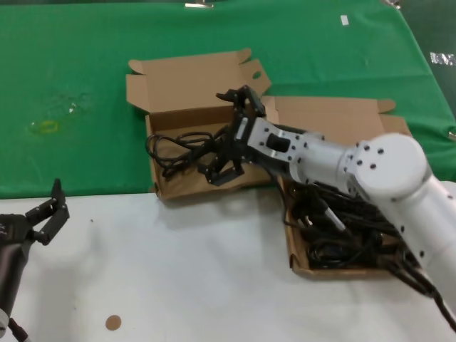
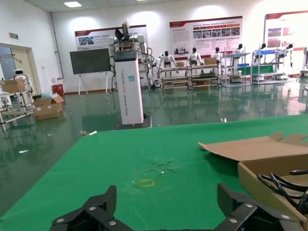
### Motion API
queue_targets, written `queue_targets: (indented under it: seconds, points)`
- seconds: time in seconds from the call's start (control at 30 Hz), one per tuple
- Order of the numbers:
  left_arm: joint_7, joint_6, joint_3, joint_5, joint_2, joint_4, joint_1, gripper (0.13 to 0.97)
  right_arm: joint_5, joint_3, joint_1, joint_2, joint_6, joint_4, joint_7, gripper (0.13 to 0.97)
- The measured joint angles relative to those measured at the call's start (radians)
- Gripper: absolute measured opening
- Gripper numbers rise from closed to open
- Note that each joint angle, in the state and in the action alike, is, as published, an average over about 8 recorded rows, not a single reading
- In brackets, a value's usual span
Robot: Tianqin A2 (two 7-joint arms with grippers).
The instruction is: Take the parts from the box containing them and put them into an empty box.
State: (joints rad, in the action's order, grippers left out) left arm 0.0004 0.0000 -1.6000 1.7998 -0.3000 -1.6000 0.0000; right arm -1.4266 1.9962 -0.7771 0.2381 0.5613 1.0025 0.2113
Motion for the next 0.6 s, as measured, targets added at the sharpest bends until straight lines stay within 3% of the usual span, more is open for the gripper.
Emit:
queue_targets:
  seconds: [0.13,0.43,0.6]
  points:
    - [0.000,0.000,0.000,0.000,0.000,0.000,0.000,0.709,-0.031,-0.033,0.065,0.005,-0.047,0.050,-0.018,0.966]
    - [0.000,0.000,0.000,0.000,0.000,0.000,0.000,0.865,-0.102,-0.108,0.211,0.017,-0.153,0.163,-0.057,0.966]
    - [0.000,0.000,0.000,0.000,0.000,0.000,0.000,0.907,-0.140,-0.149,0.292,0.023,-0.211,0.225,-0.079,0.966]
